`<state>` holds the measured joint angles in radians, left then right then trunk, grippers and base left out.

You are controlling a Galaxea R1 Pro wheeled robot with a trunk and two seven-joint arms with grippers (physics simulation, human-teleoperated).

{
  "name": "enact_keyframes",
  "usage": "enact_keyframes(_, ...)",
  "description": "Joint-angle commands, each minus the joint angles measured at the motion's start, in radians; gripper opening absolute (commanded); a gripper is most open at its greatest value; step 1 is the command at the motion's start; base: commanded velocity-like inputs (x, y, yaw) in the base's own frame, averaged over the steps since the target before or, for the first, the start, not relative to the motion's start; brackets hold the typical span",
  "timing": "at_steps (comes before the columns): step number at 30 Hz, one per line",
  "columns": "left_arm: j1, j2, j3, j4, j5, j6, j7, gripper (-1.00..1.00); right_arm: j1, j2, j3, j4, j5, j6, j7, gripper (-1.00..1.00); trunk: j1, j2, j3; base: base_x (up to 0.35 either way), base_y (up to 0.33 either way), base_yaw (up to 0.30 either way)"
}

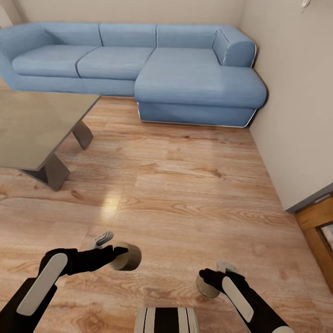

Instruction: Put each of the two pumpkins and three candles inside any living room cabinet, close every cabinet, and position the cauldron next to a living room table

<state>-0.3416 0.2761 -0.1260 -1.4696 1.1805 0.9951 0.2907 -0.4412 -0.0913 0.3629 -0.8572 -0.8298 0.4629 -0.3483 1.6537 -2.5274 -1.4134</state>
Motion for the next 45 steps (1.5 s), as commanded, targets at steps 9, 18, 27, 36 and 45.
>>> enact_keyframes(9,0.000,0.002,-0.001,-0.001,0.016,0.002,0.011,-1.00,-0.001,-0.001,0.005,-0.002,-0.008,-0.013,0.004,1.00,0.001,-0.001,-0.008,0.000,0.000,0.000)
enact_keyframes(18,0.000,0.002,-0.002,-0.004,0.039,0.003,0.011,-1.00,-0.001,-0.001,0.005,0.004,-0.008,-0.014,0.006,1.00,0.003,-0.002,-0.024,0.000,0.000,0.000)
enact_keyframes(27,0.000,0.002,-0.003,-0.005,0.048,0.004,0.011,-1.00,-0.001,-0.001,0.005,0.005,0.006,-0.015,0.008,1.00,0.003,-0.002,-0.024,0.000,0.000,0.000)
enact_keyframes(36,0.001,0.002,-0.003,-0.005,0.048,0.004,0.011,-1.00,-0.001,0.001,0.005,0.046,0.036,-0.015,0.009,1.00,0.003,-0.002,-0.024,0.000,0.000,0.000)
enact_keyframes(45,0.003,0.002,-0.003,-0.005,0.048,0.004,0.011,-1.00,-0.001,0.001,0.005,0.050,0.038,-0.015,0.021,1.00,0.003,-0.002,-0.024,0.000,0.000,0.000)
